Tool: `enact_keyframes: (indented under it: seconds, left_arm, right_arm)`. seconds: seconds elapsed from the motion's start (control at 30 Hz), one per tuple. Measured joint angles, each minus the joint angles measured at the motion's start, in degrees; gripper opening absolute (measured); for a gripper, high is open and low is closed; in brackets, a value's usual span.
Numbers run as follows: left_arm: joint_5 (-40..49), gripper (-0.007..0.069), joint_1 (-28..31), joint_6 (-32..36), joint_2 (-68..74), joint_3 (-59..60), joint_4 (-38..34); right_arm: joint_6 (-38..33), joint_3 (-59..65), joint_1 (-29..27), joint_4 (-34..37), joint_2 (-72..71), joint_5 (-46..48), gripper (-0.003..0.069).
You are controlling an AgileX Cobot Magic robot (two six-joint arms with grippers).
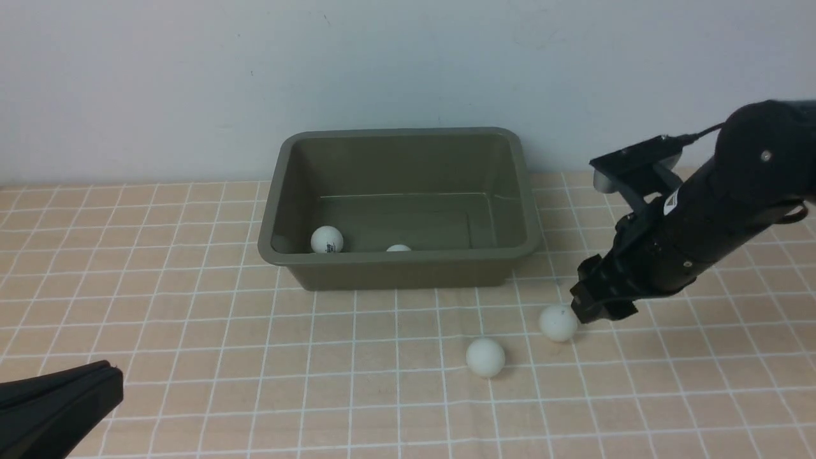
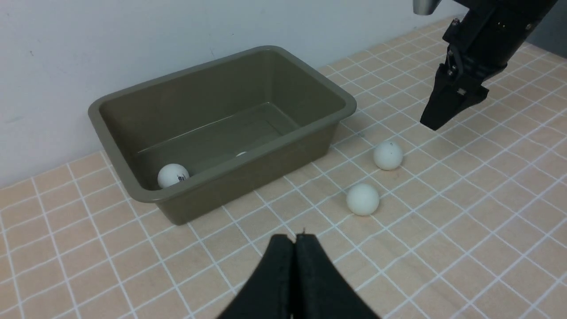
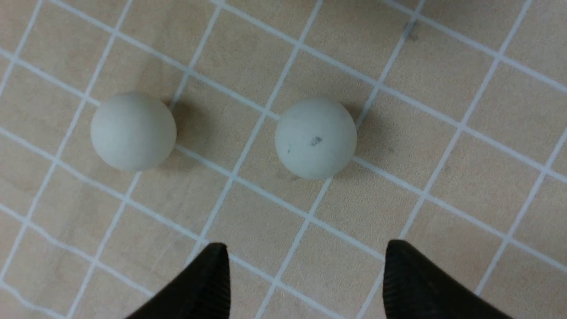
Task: Put the table tennis balls into the box on the light coffee tablecloth.
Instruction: 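Reach for and grasp a ping pong ball on the table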
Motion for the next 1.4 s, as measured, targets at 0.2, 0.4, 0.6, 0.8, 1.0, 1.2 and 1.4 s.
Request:
enact_keyframes:
  seconds: [0.2, 0.4, 0.6, 0.8, 1.0, 1.2, 1.4]
  left_arm:
    - [1.3, -0.0069, 0.0, 0.2, 0.0, 0.0, -1.3]
    - [2.3, -0.0069, 0.0, 0.2, 0.0, 0.0, -2.2]
    - [2.3, -0.0069, 0.0, 0.2, 0.0, 0.0, -2.2]
    - [2.3, -0.0069, 0.0, 0.2, 0.0, 0.0, -2.3]
    - [2.3, -0.0069, 0.0, 0.3, 0.0, 0.0, -2.3]
    - [2.3, -0.0069, 0.0, 0.4, 0.0, 0.0, -2.3]
    - [2.3, -0.0069, 0.0, 0.6, 0.0, 0.0, -2.3]
  right_arm:
    - [-1.3, 0.1, 0.0, 0.5, 3.1, -3.4, 0.0421]
    - [-3.3, 0.1, 0.0, 1.1, 4.9, -5.4, 0.0421]
    - [-5.7, 0.1, 0.0, 2.5, 5.8, -6.6, 0.0435]
    - [-6.9, 0.1, 0.0, 3.7, 5.8, -6.9, 0.0517]
    - [-7.0, 0.1, 0.0, 3.7, 6.0, -9.1, 0.0549]
    - [-7.4, 0.1, 0.0, 3.7, 8.2, -10.0, 0.0551]
    - [-7.7, -1.9, 0.0, 4.4, 10.3, -9.8, 0.0551]
